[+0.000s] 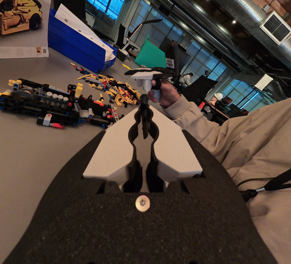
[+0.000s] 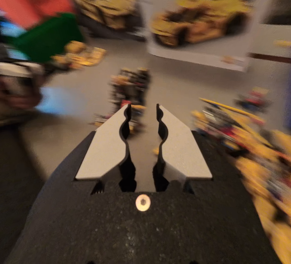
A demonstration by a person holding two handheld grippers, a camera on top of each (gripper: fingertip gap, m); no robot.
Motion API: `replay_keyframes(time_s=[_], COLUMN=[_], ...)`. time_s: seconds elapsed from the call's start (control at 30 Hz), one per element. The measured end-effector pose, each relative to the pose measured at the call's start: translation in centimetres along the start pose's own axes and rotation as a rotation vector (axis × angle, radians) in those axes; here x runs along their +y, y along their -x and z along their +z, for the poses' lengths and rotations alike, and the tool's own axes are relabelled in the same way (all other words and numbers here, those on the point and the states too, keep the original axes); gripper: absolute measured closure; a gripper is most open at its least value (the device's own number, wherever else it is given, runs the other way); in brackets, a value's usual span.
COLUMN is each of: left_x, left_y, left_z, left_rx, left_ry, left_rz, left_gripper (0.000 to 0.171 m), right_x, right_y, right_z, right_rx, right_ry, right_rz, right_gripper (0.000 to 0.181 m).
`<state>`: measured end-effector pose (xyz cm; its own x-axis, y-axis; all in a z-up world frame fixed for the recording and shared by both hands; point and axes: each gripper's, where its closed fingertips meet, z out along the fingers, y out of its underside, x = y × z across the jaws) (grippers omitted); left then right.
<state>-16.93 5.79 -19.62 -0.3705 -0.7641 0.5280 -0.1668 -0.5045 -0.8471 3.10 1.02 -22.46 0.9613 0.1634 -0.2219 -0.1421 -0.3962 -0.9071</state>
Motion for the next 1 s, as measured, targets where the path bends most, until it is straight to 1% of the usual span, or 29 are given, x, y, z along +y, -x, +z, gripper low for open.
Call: replay_keyframes(time_s=[0.07, 0.1, 0.13, 0.17, 0.23, 0.3, 0.37, 0.43, 0.53, 0.6, 0.67, 0.73, 0.8, 0.9, 1.0], left_x=[0.1, 0.1, 0.1, 0.2, 0.3, 0.5, 0.6, 0.8, 1.6, 1.7, 1.8, 1.8, 1.5, 1.6, 1.4], left_y=[-0.3, -0.4, -0.6, -0.6, -0.6, -0.9, -1.0, -1.2, -1.2, -1.4, -1.4, -1.4, -1.8, -2.0, -2.4], left_z=[0.1, 0.1, 0.2, 0.2, 0.3, 0.4, 0.5, 0.7, 1.1, 1.3, 1.5, 1.6, 1.6, 1.5, 1.4], left_rx=[0.013, 0.019, 0.024, 0.025, 0.02, 0.026, 0.023, 0.03, 0.031, 0.04, 0.047, 0.04, 0.05, 0.048, 0.054], left_ry=[0.003, 0.002, 0.001, 0.004, 0.013, 0.024, 0.032, 0.041, 0.072, 0.071, 0.073, 0.074, 0.054, 0.061, 0.06], left_rz=[0.006, 0.009, 0.011, 0.013, 0.019, 0.028, 0.043, 0.043, 0.045, 0.038, 0.028, 0.04, 0.053, 0.07, 0.093], left_gripper=[0.166, 0.166, 0.166, 0.166, 0.166, 0.166, 0.166, 0.166, 0.166, 0.166, 0.166, 0.166, 0.166, 0.168, 0.169], right_x=[-1.1, -1.1, -0.9, -0.7, -0.2, -0.5, -0.8, -0.4, -0.7, -0.2, 0.2, 0.3, -0.1, 0.0, -0.1], right_y=[8.5, 11.9, 14.3, 16.2, 18.0, 18.4, 18.4, 18.8, 18.9, 19.2, 19.2, 19.1, 19.2, 19.2, 19.4], right_z=[2.4, 3.2, 4.0, 4.7, 5.7, 6.0, 6.1, 6.2, 6.2, 6.4, 6.6, 6.5, 6.2, 5.9, 5.7], right_rx=[-0.352, -0.493, -0.589, -0.662, -0.727, -0.725, -0.695, -0.703, -0.707, -0.716, -0.703, -0.69, -0.712, -0.765, -0.765], right_ry=[-0.055, -0.05, -0.043, -0.038, -0.037, -0.06, -0.089, -0.068, -0.092, -0.062, -0.047, -0.037, -0.057, -0.027, -0.031], right_rz=[0.054, 0.106, 0.164, 0.207, 0.26, 0.281, 0.258, 0.24, 0.246, 0.246, 0.234, 0.209, 0.203, 0.25, 0.21], right_gripper=[0.147, 0.149, 0.153, 0.154, 0.159, 0.162, 0.165, 0.169, 0.169, 0.168, 0.175, 0.175, 0.175, 0.176, 0.175])
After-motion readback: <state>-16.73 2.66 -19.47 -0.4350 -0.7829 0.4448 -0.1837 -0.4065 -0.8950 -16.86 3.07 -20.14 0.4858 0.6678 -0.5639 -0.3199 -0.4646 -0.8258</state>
